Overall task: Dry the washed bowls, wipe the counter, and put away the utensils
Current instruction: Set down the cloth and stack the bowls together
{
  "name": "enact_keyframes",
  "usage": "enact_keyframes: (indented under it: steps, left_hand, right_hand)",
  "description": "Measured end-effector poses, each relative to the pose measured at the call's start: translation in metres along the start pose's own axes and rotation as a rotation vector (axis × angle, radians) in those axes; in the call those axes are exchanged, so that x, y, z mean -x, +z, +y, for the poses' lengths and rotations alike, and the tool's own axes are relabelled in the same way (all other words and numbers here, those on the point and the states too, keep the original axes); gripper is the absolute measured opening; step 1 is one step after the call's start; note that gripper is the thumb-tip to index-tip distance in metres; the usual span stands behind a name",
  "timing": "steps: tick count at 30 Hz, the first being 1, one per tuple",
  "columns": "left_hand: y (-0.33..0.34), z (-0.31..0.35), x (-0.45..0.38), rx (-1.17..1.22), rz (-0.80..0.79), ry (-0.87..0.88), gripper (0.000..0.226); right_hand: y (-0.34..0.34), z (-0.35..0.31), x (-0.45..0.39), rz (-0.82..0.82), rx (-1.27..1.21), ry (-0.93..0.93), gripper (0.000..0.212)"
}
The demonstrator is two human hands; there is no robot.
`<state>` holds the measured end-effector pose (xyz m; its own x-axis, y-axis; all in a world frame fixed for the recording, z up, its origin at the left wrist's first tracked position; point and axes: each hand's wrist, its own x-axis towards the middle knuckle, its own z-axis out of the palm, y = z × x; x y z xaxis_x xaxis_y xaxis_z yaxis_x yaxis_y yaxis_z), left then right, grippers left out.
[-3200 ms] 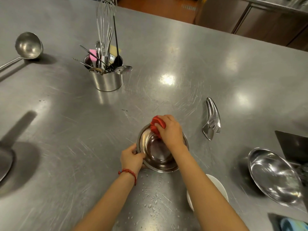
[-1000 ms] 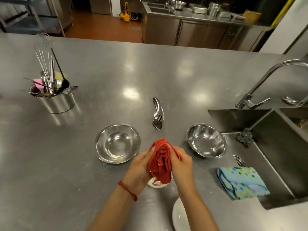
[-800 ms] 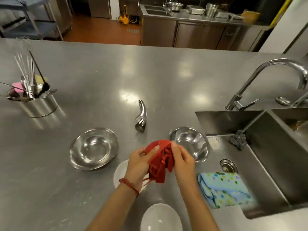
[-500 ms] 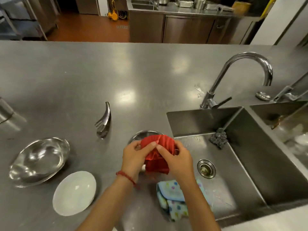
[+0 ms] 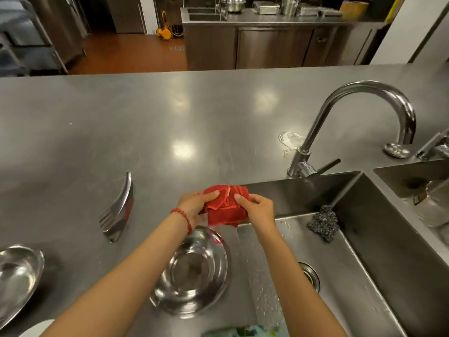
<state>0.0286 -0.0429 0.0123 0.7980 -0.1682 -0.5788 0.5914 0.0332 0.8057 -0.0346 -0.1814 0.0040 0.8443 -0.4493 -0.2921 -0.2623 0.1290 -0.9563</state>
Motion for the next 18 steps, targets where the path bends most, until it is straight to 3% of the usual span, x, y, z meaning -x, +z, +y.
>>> enact_keyframes:
  steps: [10,18]
  left_hand:
    - [-0.008,-0.015,-0.093,-0.389,0.109,0.023,0.022]
    - [-0.020,-0.025,-0.100,-0.626,0.228,0.178,0.028]
  right_hand:
    - [0.014,0.059,-0.075,-0.030,0.199,0.074,0.015]
    - [0.015,0.061,-0.071,-0.043,0.365,-0.041,0.011]
